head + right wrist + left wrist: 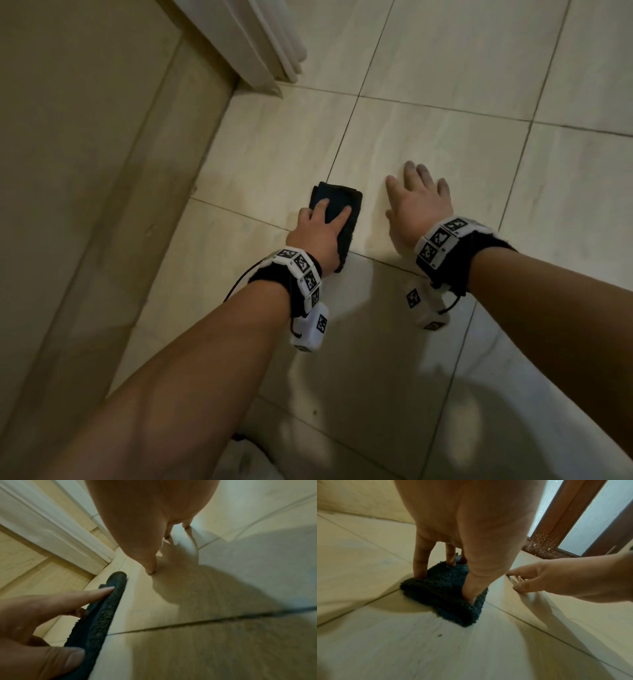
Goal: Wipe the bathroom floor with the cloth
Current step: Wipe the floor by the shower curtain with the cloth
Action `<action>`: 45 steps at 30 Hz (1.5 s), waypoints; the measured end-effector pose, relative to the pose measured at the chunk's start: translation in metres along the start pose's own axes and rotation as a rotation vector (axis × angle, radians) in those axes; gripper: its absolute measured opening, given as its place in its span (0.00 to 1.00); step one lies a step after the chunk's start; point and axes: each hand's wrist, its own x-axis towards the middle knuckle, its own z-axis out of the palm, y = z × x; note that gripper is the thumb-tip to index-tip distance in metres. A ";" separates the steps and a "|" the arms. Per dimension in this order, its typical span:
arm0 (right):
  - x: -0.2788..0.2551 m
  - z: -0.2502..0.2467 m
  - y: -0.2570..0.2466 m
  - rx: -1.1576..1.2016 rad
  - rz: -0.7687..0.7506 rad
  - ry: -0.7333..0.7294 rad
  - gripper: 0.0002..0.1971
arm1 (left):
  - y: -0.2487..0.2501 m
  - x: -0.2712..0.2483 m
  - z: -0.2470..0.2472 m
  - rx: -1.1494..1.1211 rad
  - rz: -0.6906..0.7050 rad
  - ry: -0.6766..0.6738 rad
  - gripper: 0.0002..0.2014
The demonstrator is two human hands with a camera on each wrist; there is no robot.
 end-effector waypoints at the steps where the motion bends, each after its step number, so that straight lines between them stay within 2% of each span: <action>1: -0.005 0.000 0.000 -0.008 -0.003 0.002 0.32 | 0.002 -0.003 0.002 0.009 0.001 0.002 0.43; 5: -0.018 -0.011 -0.001 -0.004 -0.028 -0.036 0.27 | 0.004 -0.014 0.001 0.038 0.014 -0.003 0.43; 7: -0.030 -0.022 -0.001 0.069 0.010 -0.080 0.24 | 0.003 -0.021 0.000 0.049 0.024 -0.025 0.43; 12: -0.062 -0.029 -0.002 0.144 0.127 -0.185 0.31 | -0.005 -0.031 -0.001 0.031 0.023 -0.103 0.41; 17: -0.071 -0.015 -0.014 0.114 0.125 -0.160 0.32 | 0.000 -0.026 0.009 0.000 -0.011 -0.009 0.38; 20: -0.080 0.002 -0.021 0.129 0.134 -0.131 0.26 | -0.003 -0.034 0.016 0.016 -0.024 0.022 0.39; 25: -0.079 0.012 -0.029 0.062 0.124 -0.093 0.17 | -0.037 -0.041 0.025 0.027 -0.063 0.008 0.41; 32: -0.072 0.019 -0.036 -0.019 0.098 -0.058 0.22 | -0.086 -0.054 0.033 0.012 -0.122 -0.014 0.39; 39: -0.064 0.027 -0.046 -0.071 0.074 -0.061 0.26 | -0.082 -0.053 0.035 -0.091 -0.108 0.006 0.40; 45: -0.046 0.019 -0.055 -0.060 0.081 -0.031 0.26 | -0.090 -0.054 0.037 -0.064 -0.036 -0.015 0.43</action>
